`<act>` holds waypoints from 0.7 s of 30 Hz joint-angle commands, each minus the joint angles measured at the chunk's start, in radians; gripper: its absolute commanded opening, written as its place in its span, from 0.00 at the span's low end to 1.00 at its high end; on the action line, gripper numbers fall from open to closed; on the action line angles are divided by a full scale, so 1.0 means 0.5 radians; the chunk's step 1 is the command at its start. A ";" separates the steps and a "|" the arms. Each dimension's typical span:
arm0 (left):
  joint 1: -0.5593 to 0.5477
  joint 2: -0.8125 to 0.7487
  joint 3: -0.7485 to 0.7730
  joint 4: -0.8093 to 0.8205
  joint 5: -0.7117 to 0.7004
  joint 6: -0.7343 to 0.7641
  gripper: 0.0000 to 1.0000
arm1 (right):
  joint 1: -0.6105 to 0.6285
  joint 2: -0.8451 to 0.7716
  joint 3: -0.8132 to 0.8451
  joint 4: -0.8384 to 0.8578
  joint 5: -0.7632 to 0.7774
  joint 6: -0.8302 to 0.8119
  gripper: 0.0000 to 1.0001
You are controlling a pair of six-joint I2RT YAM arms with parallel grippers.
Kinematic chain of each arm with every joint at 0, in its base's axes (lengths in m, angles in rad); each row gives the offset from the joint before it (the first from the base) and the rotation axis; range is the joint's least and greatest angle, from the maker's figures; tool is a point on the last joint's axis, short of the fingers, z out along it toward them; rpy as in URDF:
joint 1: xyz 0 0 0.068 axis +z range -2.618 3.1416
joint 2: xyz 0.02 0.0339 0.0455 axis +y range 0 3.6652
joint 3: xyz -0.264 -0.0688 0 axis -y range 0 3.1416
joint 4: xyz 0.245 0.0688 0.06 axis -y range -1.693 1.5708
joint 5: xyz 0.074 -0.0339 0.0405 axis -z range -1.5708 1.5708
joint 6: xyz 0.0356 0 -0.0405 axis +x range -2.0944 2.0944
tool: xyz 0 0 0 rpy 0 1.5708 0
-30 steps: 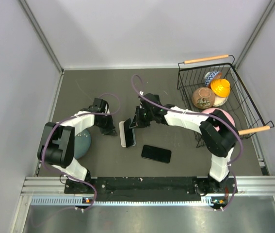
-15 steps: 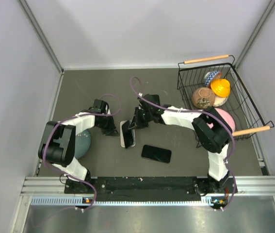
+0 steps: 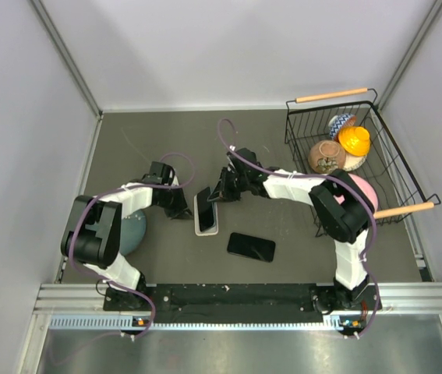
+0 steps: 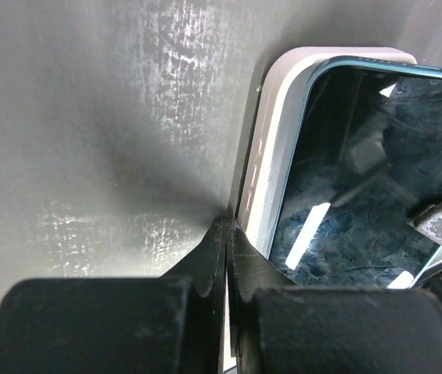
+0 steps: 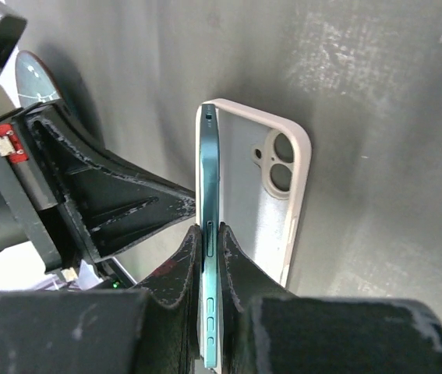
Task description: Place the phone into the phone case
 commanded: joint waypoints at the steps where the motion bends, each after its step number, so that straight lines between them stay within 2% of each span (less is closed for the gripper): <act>1: -0.014 -0.073 -0.080 0.027 0.010 -0.007 0.00 | -0.024 -0.034 -0.065 0.149 0.029 0.037 0.00; 8: -0.027 -0.058 -0.095 0.043 0.010 -0.013 0.00 | -0.018 0.036 -0.136 0.323 -0.096 0.031 0.00; 21: -0.073 -0.073 -0.108 0.067 0.010 -0.050 0.00 | -0.009 0.125 -0.197 0.403 -0.087 0.061 0.00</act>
